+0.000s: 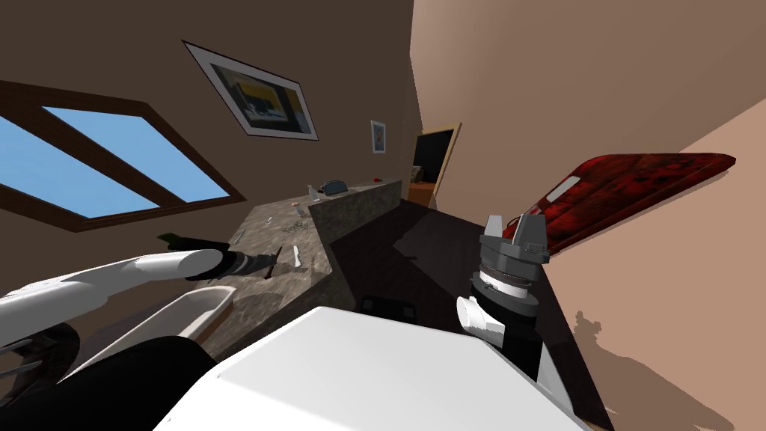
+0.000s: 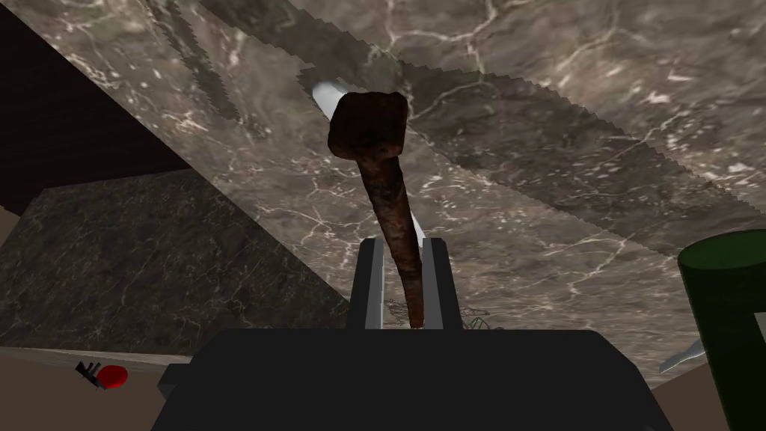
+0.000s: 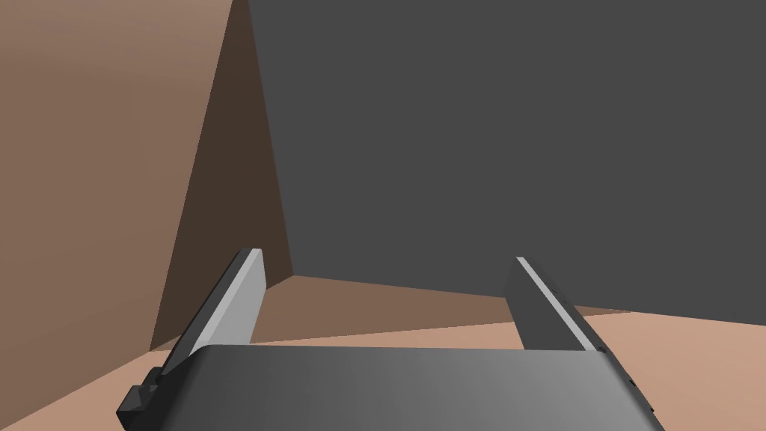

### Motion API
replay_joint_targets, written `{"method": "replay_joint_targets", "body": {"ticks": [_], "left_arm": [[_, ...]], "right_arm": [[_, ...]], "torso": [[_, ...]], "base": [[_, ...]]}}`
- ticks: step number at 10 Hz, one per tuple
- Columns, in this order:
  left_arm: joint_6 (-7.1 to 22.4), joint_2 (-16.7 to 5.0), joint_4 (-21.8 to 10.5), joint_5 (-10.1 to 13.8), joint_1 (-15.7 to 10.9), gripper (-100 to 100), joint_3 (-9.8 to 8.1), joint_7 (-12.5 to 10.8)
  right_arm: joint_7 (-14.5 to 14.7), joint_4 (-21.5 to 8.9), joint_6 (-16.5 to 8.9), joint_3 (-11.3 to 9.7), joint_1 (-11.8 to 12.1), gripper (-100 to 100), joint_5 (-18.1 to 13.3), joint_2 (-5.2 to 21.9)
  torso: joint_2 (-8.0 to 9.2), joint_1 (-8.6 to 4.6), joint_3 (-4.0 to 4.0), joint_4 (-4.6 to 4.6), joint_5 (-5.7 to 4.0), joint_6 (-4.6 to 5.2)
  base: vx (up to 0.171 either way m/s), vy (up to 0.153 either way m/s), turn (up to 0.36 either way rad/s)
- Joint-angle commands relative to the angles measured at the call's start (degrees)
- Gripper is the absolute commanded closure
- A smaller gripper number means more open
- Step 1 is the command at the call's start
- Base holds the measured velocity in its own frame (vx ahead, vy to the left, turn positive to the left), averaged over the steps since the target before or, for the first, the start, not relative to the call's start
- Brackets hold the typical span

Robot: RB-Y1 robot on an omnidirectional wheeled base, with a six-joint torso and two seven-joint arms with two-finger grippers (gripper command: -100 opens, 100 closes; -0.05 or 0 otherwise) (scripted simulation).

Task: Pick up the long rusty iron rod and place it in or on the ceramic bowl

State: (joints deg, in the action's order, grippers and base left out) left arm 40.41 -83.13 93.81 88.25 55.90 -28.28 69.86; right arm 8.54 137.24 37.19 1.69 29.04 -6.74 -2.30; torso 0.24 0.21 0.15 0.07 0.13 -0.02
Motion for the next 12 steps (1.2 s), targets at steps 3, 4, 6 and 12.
{"method": "replay_joint_targets", "body": {"ticks": [3, 4, 6, 12], "left_arm": [[2.44, -4.11, -0.06, 5.07, 1.04, 100, -4.07, 1.1], [3.18, -5.0, -0.2, 5.99, 1.52, 100, -4.9, 1.04], [4.92, -6.88, -0.63, 7.81, 2.71, 100, -6.6, 0.7], [11.38, -12.99, -2.76, 12.89, 7.28, 100, -11.69, -1.46]], "right_arm": [[0.0, 0.0, 0.0, 0.0, 0.0, 0, 0.0, 0.0], [0.0, 0.0, 0.0, 0.0, 0.0, 0, 0.0, 0.0], [0.0, 0.0, 0.0, 0.0, 0.0, 0, 0.0, 0.0], [0.0, 0.0, 0.0, 0.0, 0.01, 0, 0.0, 0.0]], "torso": [[0.11, 0.11, 0.06, 0.02, 0.02, 0.01], [0.21, 0.15, 0.12, 0.04, 0.02, -0.05], [0.16, 0.28, 0.09, 0.03, 0.07, -0.06], [-0.13, 0.18, -0.09, -0.06, 0.09, -0.1]], "base": [[-0.127, 0.076, 0.034], [-0.128, 0.104, 0.077], [-0.092, 0.096, 0.079], [-0.046, 0.075, 0.101]]}}
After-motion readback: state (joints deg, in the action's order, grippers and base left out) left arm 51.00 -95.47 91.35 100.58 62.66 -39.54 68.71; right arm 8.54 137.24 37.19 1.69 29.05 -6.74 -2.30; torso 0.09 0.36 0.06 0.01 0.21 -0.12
